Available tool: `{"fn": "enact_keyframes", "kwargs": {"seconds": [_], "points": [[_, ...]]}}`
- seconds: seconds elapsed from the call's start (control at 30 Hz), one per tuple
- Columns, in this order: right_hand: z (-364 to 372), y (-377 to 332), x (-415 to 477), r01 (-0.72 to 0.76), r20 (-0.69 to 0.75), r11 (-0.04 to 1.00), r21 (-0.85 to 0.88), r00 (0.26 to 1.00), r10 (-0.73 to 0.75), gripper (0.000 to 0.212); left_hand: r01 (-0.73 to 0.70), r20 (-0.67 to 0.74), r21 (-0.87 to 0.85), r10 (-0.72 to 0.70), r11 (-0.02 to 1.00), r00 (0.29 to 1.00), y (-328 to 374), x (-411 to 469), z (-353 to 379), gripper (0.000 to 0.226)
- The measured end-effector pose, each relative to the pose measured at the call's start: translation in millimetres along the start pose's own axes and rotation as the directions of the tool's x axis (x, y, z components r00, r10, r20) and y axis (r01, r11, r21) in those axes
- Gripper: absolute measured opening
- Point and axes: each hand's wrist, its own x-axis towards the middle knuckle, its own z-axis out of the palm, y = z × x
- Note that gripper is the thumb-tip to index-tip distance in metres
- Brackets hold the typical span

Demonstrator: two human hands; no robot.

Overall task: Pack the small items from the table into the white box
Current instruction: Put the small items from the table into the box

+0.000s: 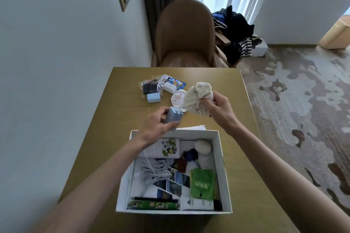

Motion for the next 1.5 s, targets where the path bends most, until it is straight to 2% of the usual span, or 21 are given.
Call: {"fn": "enact_keyframes", "kwargs": {"seconds": [0.07, 0.13, 0.23, 0.33, 0.4, 0.5, 0.57, 0.6, 0.67, 0.73, 0.8, 0.93, 1.0, 1.1, 1.17, 1.3, 1.5], "points": [[0, 5, -26, 0.011, 0.051, 0.998, -0.054, 0.999, -0.008, 0.005, 0.022, 0.012, 0.006, -0.022, 1.0, 1.0, -6, -26, 6, 0.043], [4, 13, -49, 0.017, 0.103, 0.989, -0.145, 0.995, -0.002, 0.011, 0.048, 0.001, 0.035, -0.048, 0.998, 0.999, -14, -53, 11, 0.046], [13, 23, -74, 0.079, 0.263, 0.924, -0.373, 0.964, 0.024, 0.018, 0.074, -0.044, 0.127, -0.069, 0.989, 0.997, -23, -89, 15, 0.054], [21, 30, -83, 0.182, 0.406, 0.753, -0.632, 0.906, 0.121, 0.022, 0.1, -0.064, 0.176, -0.09, 0.979, 0.994, -31, -110, 11, 0.056], [25, 34, -86, 0.209, 0.392, 0.636, -0.743, 0.906, 0.161, 0.022, 0.095, -0.042, 0.203, -0.088, 0.975, 0.995, -36, -119, 7, 0.053], [29, 37, -93, 0.272, 0.323, 0.453, -0.849, 0.946, 0.038, 0.022, 0.057, 0.022, 0.264, -0.066, 0.963, 0.998, -44, -123, 3, 0.048], [33, 38, -100, 0.337, 0.323, 0.335, -0.88, 0.941, -0.097, 0.025, 0.017, 0.079, 0.324, -0.045, 0.946, 0.996, -49, -122, -1, 0.047], [36, 36, -103, 0.371, 0.341, 0.308, -0.876, 0.928, -0.148, 0.026, -0.009, 0.114, 0.364, -0.035, 0.931, 0.993, -53, -122, -4, 0.047], [44, 32, -109, 0.441, 0.402, 0.343, -0.83, 0.898, -0.18, 0.028, -0.07, 0.191, 0.46, -0.022, 0.885, 0.981, -60, -121, -8, 0.045], [55, 25, -116, 0.458, 0.446, 0.457, -0.762, 0.884, -0.143, 0.029, -0.122, 0.287, 0.526, -0.04, 0.841, 0.957, -66, -118, -10, 0.048], [67, 20, -124, 0.408, 0.435, 0.563, -0.718, 0.895, -0.094, 0.022, -0.184, 0.404, 0.535, -0.058, 0.825, 0.913, -69, -114, -7, 0.052], [79, 24, -139, 0.247, 0.316, 0.651, -0.717, 0.949, -0.011, 0.014, -0.262, 0.553, 0.539, -0.102, 0.801, 0.827, -68, -107, 17, 0.057], [79, 28, -147, 0.171, 0.271, 0.669, -0.724, 0.961, 0.047, 0.017, -0.322, 0.577, 0.578, -0.098, 0.75, 0.811, -71, -104, 28, 0.053], [76, 32, -158, 0.113, 0.25, 0.669, -0.735, 0.962, 0.112, 0.021, -0.478, 0.589, 0.666, -0.011, 0.573, 0.808, -79, -103, 35, 0.042], [76, 33, -163, 0.081, 0.241, 0.679, -0.73, 0.96, 0.145, 0.021, -0.527, 0.588, 0.691, 0.04, 0.495, 0.808, -86, -104, 37, 0.041], [75, 34, -163, 0.051, 0.25, 0.68, -0.731, 0.948, 0.198, 0.022, -0.568, 0.588, 0.697, 0.103, 0.437, 0.802, -94, -106, 40, 0.043], [75, 34, -157, 0.127, 0.342, 0.676, -0.726, 0.919, 0.195, 0.024, -0.597, 0.605, 0.685, 0.13, 0.416, 0.785, -94, -110, 40, 0.053]]}}
